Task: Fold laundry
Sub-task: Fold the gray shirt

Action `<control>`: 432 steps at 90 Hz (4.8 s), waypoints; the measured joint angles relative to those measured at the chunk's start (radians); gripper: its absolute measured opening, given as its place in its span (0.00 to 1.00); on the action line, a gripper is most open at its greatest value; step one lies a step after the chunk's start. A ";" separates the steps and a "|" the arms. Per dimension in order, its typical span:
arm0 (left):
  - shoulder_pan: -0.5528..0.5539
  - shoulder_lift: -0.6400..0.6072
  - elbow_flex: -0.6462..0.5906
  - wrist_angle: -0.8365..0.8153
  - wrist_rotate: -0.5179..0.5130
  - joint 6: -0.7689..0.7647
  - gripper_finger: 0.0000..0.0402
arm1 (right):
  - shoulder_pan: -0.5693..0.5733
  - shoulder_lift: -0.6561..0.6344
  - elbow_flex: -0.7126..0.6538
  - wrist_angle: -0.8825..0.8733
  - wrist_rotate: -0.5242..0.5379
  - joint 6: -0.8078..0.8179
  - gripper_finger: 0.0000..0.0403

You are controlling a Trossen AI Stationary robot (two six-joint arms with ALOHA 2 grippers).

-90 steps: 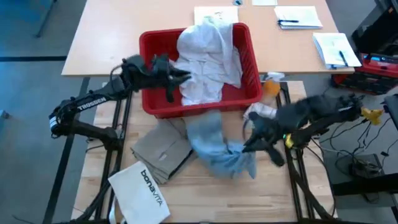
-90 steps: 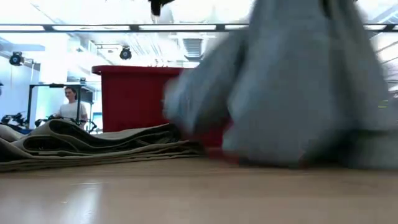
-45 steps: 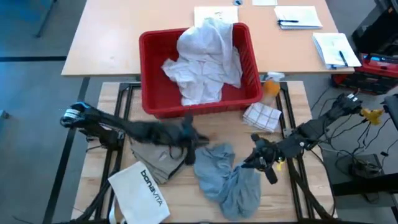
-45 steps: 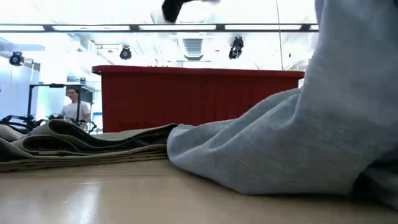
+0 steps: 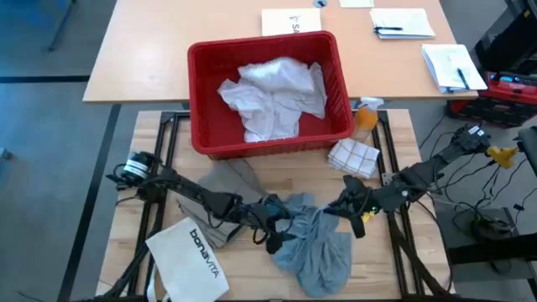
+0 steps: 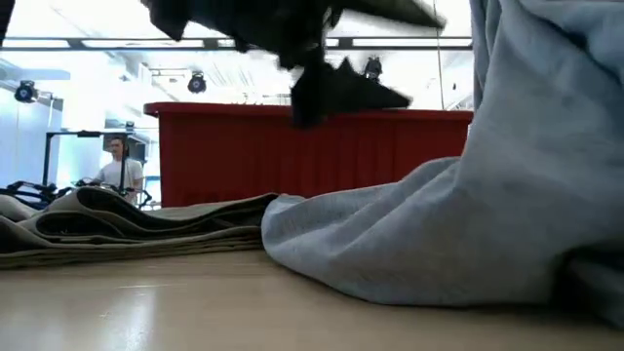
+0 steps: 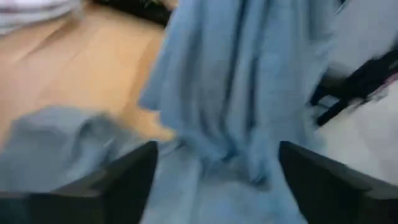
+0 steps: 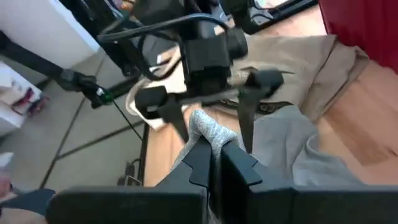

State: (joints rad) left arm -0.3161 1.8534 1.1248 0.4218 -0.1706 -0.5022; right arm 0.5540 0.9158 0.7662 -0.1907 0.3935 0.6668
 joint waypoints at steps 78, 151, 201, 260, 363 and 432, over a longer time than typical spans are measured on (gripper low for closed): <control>0.101 0.003 0.362 -0.323 -0.005 0.109 0.65 | -0.062 0.073 0.002 0.234 0.105 -0.049 0.00; 0.123 -0.363 0.411 -0.687 -0.323 0.158 0.01 | -0.061 -0.078 0.078 -0.038 0.118 -0.257 0.64; 0.159 -0.414 0.412 -0.544 -0.414 0.284 0.01 | -0.149 0.424 0.107 0.221 0.275 -0.326 0.64; 0.164 -0.415 0.412 -0.591 -0.392 0.311 0.03 | -0.198 0.474 0.196 0.127 0.308 -0.330 0.39; 0.193 -0.519 0.412 -1.018 -0.445 0.275 0.80 | -0.198 0.126 0.619 -0.590 0.366 -0.483 0.00; 0.207 -0.105 0.488 -0.460 -0.020 0.316 0.58 | -0.199 0.231 0.618 -0.575 0.189 -0.467 0.00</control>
State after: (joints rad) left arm -0.1088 1.7488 1.6130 -0.0380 -0.1909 -0.1866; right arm 0.3546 1.1473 1.3846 -0.7659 0.5821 0.1999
